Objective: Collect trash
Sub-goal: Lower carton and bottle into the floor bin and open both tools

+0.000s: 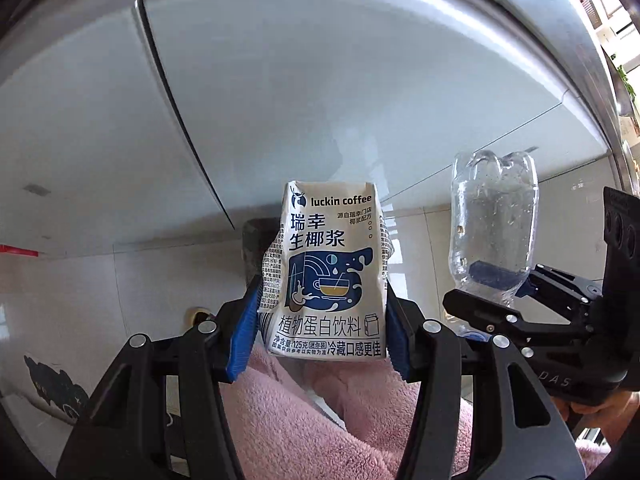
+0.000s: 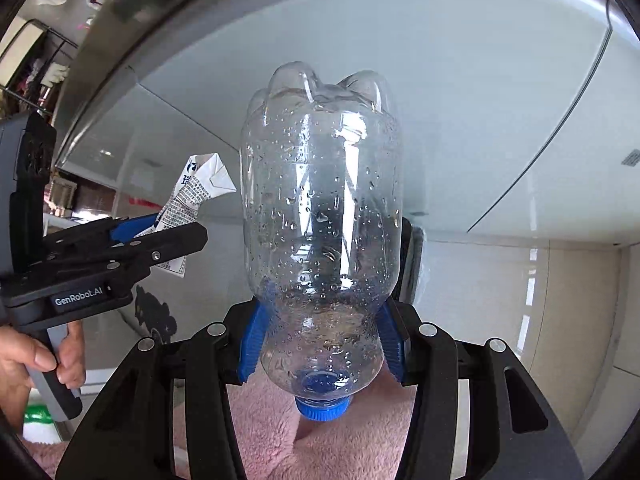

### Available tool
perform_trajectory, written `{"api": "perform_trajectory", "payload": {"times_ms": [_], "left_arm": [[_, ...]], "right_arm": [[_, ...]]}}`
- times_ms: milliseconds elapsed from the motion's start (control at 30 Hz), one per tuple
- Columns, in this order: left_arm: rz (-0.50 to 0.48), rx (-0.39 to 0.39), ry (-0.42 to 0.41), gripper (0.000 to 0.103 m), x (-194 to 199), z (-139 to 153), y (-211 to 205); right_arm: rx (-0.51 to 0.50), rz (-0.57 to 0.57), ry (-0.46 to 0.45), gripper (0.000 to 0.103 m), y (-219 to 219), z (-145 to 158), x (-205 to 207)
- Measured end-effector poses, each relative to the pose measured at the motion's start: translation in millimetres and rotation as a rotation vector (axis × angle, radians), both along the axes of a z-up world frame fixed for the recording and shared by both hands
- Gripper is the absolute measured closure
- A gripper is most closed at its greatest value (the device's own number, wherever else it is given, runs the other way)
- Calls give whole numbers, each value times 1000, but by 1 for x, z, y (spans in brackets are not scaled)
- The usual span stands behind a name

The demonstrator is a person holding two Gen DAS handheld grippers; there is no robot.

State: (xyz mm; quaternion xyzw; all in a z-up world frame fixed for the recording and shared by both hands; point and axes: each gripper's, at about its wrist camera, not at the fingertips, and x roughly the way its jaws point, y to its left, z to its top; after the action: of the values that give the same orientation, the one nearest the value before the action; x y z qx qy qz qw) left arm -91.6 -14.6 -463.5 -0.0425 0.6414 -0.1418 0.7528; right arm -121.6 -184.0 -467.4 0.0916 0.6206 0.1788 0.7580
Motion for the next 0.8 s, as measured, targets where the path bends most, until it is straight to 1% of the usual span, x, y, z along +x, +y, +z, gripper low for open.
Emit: {"api": "perform_trajectory", "payload": {"times_ms": [167, 333, 400, 467, 533, 633, 733, 800], "left_arm": [[24, -3, 87, 51, 11, -56, 5], [14, -18, 152, 51, 20, -97, 0], [8, -15, 163, 51, 24, -107, -3], [4, -12, 171, 51, 26, -113, -2], [0, -13, 177, 51, 31, -115, 2], [-1, -22, 180, 51, 39, -114, 4], [4, -25, 175, 50, 42, -109, 5], [10, -23, 173, 46, 43, -107, 5]], "right_arm": [[-55, 21, 50, 52, 18, -59, 5], [-54, -56, 122, 52, 25, -102, 11], [-26, -106, 163, 52, 21, -119, 13], [-19, -141, 188, 52, 23, -131, 18], [-30, -148, 198, 52, 26, -138, 19], [-40, -146, 195, 51, 31, -139, 24], [-28, -143, 216, 50, 34, -138, 24], [-38, -137, 197, 47, 35, -133, 23]]}}
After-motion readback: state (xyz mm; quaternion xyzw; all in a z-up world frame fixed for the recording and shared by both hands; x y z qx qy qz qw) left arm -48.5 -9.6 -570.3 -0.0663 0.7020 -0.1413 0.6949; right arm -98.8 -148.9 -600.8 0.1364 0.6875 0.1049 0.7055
